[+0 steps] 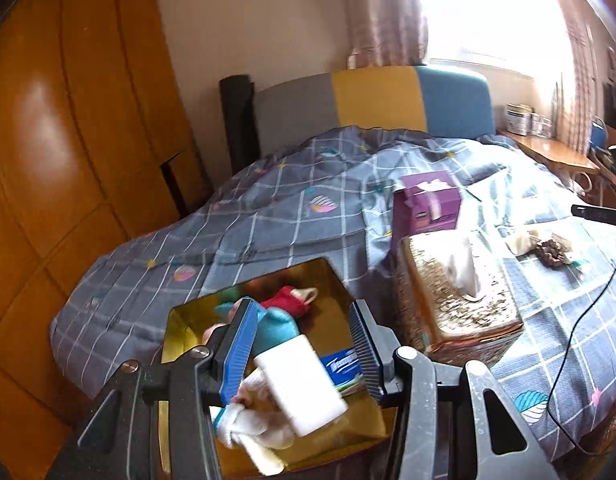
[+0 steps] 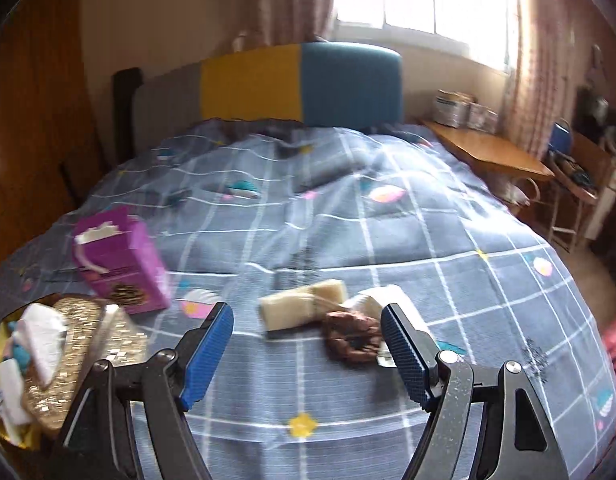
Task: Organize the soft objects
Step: 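Move both grippers back from the tray to the remaining pile, then grasp and lift the beige gauze roll with the left gripper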
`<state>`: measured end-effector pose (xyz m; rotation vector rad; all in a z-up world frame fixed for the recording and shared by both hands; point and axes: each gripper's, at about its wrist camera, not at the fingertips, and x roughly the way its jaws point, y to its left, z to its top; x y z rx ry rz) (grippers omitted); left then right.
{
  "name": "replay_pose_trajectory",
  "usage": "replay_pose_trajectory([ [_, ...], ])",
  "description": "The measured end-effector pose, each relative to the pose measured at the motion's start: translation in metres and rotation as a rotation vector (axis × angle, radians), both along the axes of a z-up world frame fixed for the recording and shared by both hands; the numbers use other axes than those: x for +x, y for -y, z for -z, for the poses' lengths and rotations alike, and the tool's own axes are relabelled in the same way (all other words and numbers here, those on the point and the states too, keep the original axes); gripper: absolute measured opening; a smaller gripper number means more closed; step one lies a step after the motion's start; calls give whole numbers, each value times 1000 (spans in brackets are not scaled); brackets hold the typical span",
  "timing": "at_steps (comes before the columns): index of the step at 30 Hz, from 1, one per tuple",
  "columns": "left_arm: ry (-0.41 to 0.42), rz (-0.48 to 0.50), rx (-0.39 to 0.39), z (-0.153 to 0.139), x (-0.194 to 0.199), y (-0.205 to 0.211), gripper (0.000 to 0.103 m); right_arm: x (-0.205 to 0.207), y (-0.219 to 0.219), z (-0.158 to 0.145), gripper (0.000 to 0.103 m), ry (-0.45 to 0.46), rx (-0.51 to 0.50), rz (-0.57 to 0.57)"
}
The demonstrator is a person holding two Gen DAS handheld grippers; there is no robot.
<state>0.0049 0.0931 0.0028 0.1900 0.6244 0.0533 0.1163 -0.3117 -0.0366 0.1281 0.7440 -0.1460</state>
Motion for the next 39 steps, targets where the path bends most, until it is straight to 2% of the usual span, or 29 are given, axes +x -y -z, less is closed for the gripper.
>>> replay_pose_trajectory([
  [5, 19, 87, 39, -13, 10, 33, 48, 3, 55, 32, 77, -48, 21, 139],
  [8, 26, 152, 53, -21, 19, 58, 48, 0, 82, 48, 77, -98, 90, 225],
  [11, 20, 218, 49, -26, 28, 85, 48, -6, 96, 45, 77, -65, 151, 266],
  [16, -9, 343, 27, -33, 44, 135, 48, -11, 102, 46, 77, -75, 192, 303],
  [20, -78, 445, 21, -26, 62, 184, 48, -12, 113, 51, 77, -102, 216, 355],
  [25, -206, 527, 39, 0, 93, 246, 48, -18, 127, 56, 77, -106, 282, 401],
  [31, -365, 571, 99, 49, 135, 300, 48, -21, 135, 61, 77, -122, 353, 417],
  [36, -451, 583, 136, 82, 173, 328, 49, -25, 144, 66, 77, -122, 423, 439],
  [38, -466, 594, 160, 92, 186, 340, 52, -27, 145, 66, 77, -117, 438, 443],
  [39, -474, 604, 173, 97, 190, 347, 57, -27, 146, 66, 77, -115, 449, 443],
])
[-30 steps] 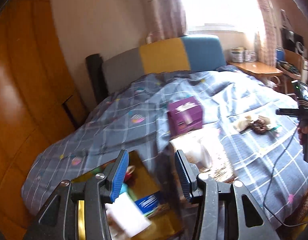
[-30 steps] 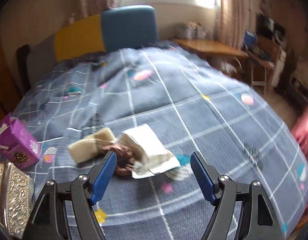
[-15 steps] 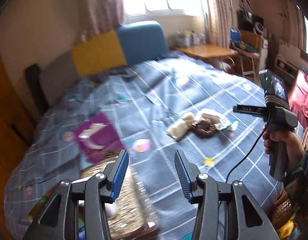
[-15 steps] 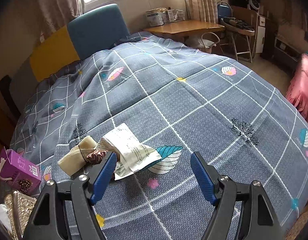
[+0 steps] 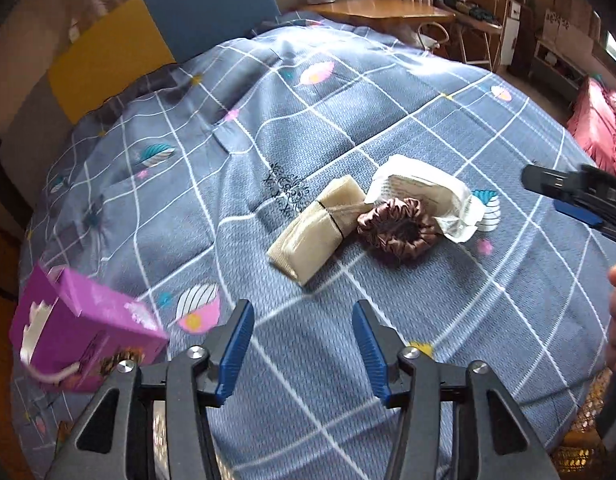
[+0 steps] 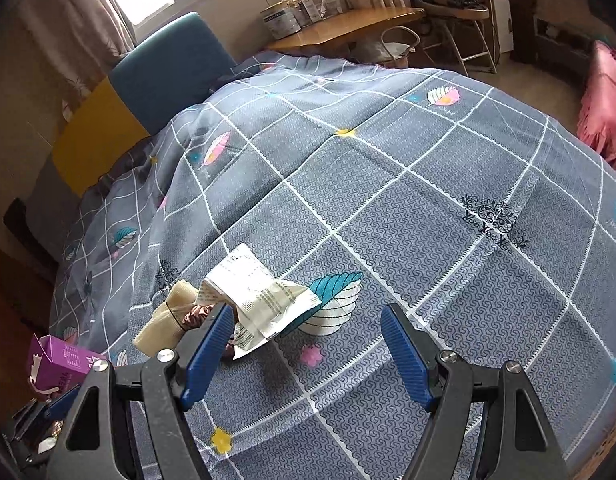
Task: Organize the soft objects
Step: 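Grasp and lift the beige gauze roll with the left gripper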
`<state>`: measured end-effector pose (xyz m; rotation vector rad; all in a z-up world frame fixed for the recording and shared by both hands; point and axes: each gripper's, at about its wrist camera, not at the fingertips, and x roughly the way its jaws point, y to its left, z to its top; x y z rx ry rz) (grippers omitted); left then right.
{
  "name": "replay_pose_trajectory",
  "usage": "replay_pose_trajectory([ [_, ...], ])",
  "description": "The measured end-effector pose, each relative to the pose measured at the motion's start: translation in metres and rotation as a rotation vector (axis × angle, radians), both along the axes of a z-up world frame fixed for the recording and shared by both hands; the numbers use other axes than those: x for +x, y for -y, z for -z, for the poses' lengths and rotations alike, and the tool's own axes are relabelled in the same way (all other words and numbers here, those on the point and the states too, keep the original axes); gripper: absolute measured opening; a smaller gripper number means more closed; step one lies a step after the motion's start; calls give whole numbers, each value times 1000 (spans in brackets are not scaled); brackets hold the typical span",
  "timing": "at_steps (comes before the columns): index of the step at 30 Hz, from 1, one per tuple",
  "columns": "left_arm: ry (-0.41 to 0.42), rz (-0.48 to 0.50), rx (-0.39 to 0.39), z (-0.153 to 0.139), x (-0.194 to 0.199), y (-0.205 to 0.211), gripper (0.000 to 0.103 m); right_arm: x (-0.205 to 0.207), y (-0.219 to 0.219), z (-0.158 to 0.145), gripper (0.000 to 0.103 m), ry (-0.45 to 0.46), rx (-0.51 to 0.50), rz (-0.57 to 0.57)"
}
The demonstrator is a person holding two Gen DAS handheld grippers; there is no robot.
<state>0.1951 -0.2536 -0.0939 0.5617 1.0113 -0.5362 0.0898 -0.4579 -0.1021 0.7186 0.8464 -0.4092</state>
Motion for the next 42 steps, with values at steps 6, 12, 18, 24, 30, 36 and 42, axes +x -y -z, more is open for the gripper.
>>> replay_pose_trajectory([
  [6, -6, 103, 87, 28, 24, 37, 74, 1, 3, 6, 77, 7, 66, -9],
  [12, 32, 215, 185, 53, 41, 60, 77, 2, 2, 9, 77, 22, 117, -26],
  [18, 15, 259, 184, 71, 53, 68, 76, 1, 6, 15, 77, 21, 168, -17],
  [24, -87, 218, 79, 70, 60, 57, 41, 4, 3, 18, 77, 7, 172, -34],
  [30, -143, 151, 19, 62, 59, 40, 39, 9, -2, 20, 77, -9, 146, -55],
  [36, -140, 119, -2, 37, 55, 33, 39, 22, -20, 24, 77, -56, 102, -162],
  [42, -117, -31, -105, -11, 94, 18, 38, 30, -35, 30, 77, -108, 46, -243],
])
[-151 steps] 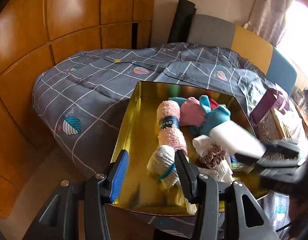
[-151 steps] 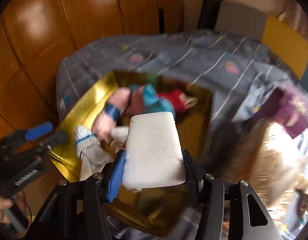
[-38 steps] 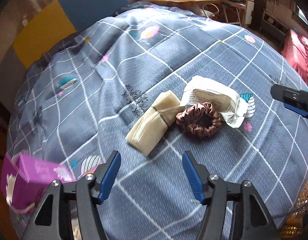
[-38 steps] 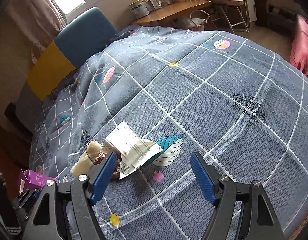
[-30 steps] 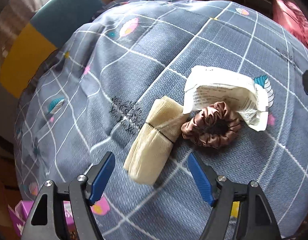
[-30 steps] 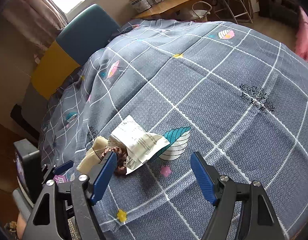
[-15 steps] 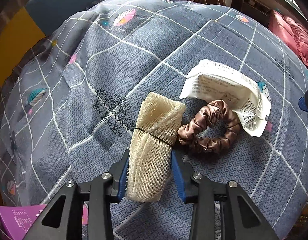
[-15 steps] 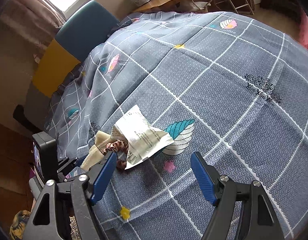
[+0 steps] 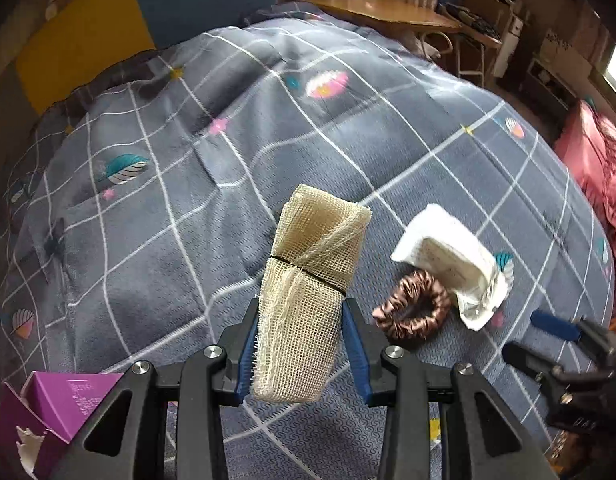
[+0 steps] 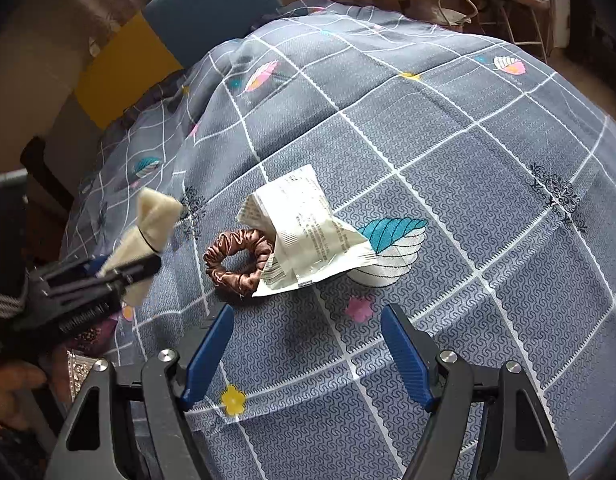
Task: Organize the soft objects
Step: 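Grasp and lift the beige gauze roll with the left gripper, then carry the gauze roll into the gold tray with left gripper while right grasps the brown scrunchie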
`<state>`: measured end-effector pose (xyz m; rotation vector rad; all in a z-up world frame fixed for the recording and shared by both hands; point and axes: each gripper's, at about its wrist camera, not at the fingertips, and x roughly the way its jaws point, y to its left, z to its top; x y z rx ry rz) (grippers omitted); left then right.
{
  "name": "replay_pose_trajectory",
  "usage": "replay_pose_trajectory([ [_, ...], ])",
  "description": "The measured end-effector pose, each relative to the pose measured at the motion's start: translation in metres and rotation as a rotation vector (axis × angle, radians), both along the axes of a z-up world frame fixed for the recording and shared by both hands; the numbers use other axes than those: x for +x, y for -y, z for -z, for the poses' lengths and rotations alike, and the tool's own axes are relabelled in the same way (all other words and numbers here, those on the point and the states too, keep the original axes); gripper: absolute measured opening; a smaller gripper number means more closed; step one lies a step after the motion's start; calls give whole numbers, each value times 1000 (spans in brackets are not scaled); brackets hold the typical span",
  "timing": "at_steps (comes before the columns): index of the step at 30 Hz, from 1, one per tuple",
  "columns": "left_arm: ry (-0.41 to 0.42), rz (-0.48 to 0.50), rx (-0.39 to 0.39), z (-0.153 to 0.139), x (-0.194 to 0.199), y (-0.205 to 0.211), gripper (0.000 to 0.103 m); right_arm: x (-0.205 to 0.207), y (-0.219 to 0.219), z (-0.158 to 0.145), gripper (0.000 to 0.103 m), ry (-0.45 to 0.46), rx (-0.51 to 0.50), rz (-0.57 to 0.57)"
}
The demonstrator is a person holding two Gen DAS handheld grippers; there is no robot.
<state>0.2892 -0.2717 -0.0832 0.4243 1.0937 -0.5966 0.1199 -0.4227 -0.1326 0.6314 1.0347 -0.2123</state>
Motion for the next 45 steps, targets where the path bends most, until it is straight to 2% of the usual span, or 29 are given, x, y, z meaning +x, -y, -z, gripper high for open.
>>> replay_pose_trajectory([
  [7, 69, -249, -104, -70, 41, -61, 39, 7, -15, 6, 77, -21, -15, -83],
  [12, 112, -413, -131, -106, 65, -128, 38, 13, -30, 1, 75, 1, -55, -146],
  [18, 162, -538, -138, -137, 67, -212, 39, 43, -66, -15, 75, 63, -224, -281],
  [21, 180, -579, -137, -145, 58, -250, 39, 66, -77, -11, 77, 52, -312, -351],
  [25, 181, -629, -145, -141, 38, -298, 39, 93, -80, 8, 80, -20, -395, -371],
  [30, 162, -709, -164, -123, 11, -362, 39, 109, -76, 28, 81, -86, -348, -376],
  [32, 155, -736, -178, -113, -3, -383, 39, 109, -78, 34, 75, -107, -347, -375],
  [34, 154, -758, -197, -104, -20, -403, 39, 107, -81, 38, 62, -114, -353, -384],
  [38, 130, -805, -229, -79, -61, -440, 39, 102, -84, 36, 49, -101, -361, -398],
  [45, 130, -882, -201, -35, -144, -485, 39, 97, -82, 36, 49, -114, -352, -395],
])
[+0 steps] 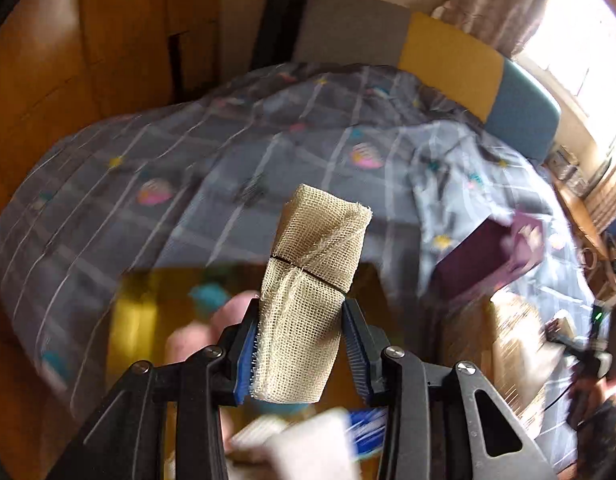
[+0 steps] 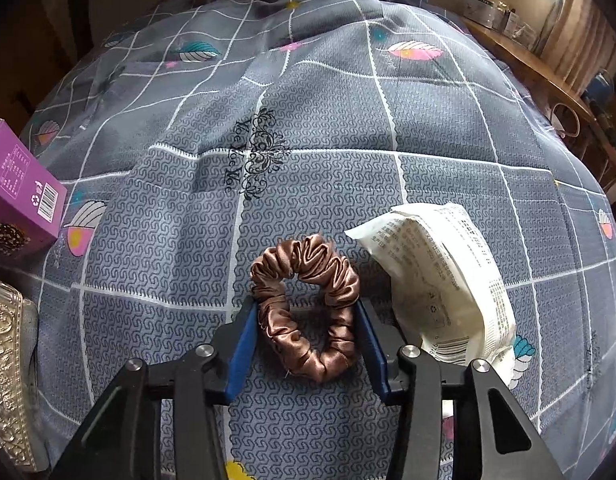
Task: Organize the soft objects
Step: 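Carry the gauze roll into the gold tray with left gripper while right grasps the brown scrunchie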
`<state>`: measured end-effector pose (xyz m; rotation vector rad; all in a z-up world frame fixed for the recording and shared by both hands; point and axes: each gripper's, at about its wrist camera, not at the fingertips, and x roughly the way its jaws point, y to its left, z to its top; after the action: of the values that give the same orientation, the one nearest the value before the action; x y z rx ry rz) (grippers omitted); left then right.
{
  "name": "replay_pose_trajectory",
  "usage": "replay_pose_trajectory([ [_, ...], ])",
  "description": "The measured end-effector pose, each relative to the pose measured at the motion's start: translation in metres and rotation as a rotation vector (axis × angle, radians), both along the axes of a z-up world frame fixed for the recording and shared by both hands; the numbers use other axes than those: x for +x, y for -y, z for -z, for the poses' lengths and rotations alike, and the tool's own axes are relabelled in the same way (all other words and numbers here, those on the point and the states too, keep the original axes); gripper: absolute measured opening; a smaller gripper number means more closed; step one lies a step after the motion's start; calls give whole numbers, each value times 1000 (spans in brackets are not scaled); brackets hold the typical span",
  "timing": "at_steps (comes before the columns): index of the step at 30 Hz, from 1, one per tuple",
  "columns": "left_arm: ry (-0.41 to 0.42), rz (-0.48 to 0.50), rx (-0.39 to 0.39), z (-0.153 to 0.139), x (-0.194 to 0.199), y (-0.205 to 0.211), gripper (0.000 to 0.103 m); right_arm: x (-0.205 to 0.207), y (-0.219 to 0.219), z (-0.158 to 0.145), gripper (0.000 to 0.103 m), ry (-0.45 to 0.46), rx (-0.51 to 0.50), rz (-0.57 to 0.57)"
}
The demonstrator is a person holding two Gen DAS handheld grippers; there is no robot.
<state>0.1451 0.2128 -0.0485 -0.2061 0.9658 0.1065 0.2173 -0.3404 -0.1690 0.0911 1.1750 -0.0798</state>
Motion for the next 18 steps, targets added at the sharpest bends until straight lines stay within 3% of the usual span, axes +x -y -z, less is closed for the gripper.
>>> replay_pose_trajectory([
  [9, -12, -123, 124, 42, -82, -30, 43, 5, -17, -3, 39, -13, -63, 18],
  [14, -29, -153, 153, 60, -102, -32, 48, 6, -37, -6, 19, -31, -93, 16],
  [18, -8, -149, 173, 61, -111, -27, 62, 6, -41, -8, 15, -60, -99, 25],
])
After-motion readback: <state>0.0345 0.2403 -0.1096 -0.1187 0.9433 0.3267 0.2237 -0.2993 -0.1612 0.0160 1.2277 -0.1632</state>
